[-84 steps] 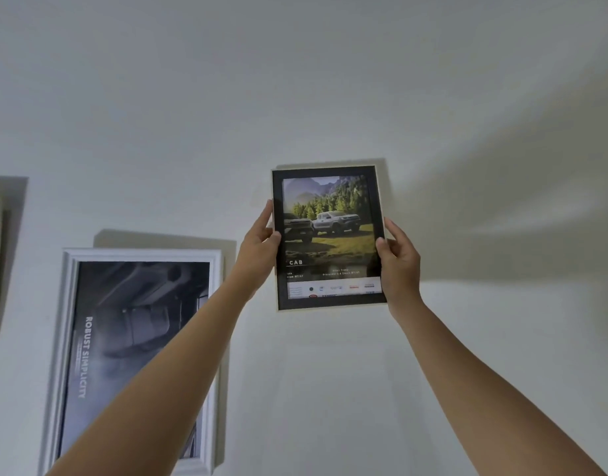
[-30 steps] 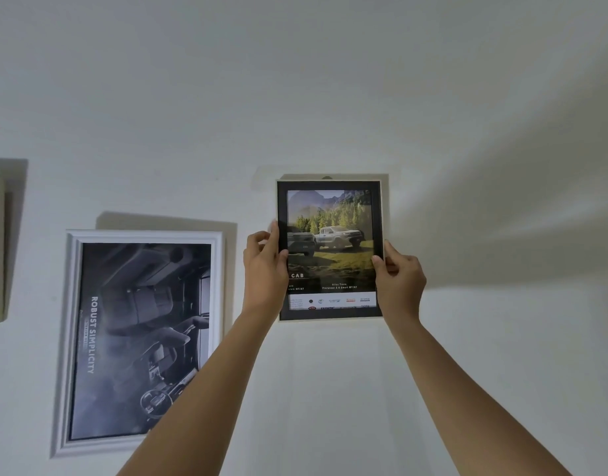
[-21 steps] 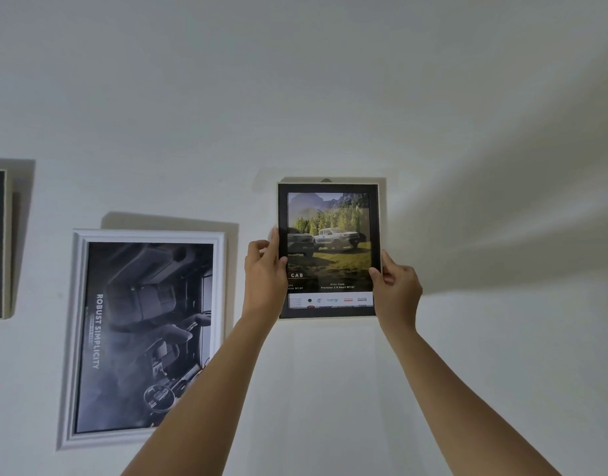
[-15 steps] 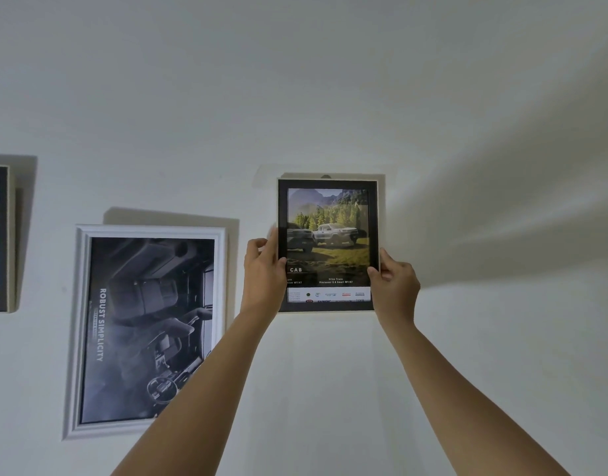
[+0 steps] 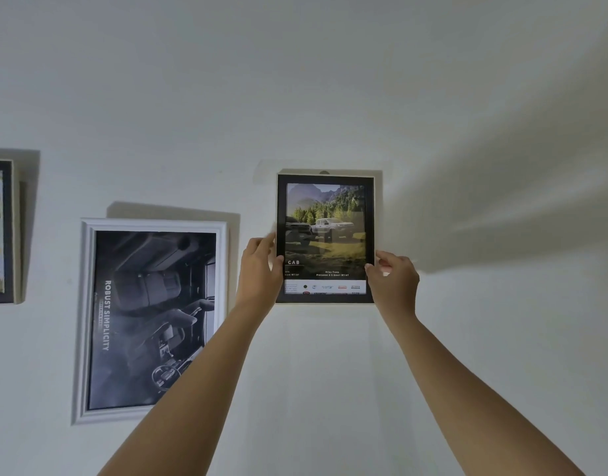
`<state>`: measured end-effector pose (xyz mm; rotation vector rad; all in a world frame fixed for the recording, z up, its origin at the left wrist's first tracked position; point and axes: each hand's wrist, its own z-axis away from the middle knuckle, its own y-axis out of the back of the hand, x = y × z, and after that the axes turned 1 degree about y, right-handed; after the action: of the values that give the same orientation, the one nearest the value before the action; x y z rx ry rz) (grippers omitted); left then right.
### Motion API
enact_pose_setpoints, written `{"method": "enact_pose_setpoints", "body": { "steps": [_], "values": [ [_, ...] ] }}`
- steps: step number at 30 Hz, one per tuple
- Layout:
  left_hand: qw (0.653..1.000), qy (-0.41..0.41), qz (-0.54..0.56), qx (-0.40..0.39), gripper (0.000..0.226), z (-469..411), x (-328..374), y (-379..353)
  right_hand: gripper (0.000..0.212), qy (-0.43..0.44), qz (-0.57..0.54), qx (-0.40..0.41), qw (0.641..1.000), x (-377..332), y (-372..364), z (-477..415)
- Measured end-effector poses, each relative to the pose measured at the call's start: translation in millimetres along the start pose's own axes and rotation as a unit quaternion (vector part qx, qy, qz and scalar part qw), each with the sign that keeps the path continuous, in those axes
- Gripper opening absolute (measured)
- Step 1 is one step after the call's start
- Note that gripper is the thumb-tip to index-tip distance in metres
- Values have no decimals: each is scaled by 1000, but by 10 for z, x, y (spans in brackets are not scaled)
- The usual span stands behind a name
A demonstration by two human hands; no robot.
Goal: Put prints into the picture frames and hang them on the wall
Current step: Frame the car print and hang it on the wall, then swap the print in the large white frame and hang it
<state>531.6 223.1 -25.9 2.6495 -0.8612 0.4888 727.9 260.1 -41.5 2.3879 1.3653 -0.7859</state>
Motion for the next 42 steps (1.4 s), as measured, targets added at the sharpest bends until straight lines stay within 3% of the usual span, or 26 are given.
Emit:
{"method": "enact_pose_setpoints", "body": {
  "steps": [10, 19, 27, 33, 36, 42],
  "values": [
    [997, 24, -54, -42, 41, 61, 100, 313, 29, 24, 39, -12, 999, -210, 129, 51],
    [982, 10, -179, -65, 41, 23, -134, 1338, 20, 81, 12, -78, 994, -885, -327, 461],
    [964, 89, -251, 9, 44, 617, -996, 2224, 29, 16, 0, -140, 990, -1062, -1099, 1498],
    [972, 154, -172, -38, 52, 1054, -1624, 2355, 39, -46, 1, -111, 993, -880, -1465, 2002],
    [979, 113, -151, -83, 55, 1193, -1841, 2302, 37, -54, 2, -80, 995, -824, -1581, 2125],
    [981, 134, -102, -95, 51, 1211, -1936, 2283, 37, -54, 4, -42, 998, -881, -1648, 2224]
  ]
}}
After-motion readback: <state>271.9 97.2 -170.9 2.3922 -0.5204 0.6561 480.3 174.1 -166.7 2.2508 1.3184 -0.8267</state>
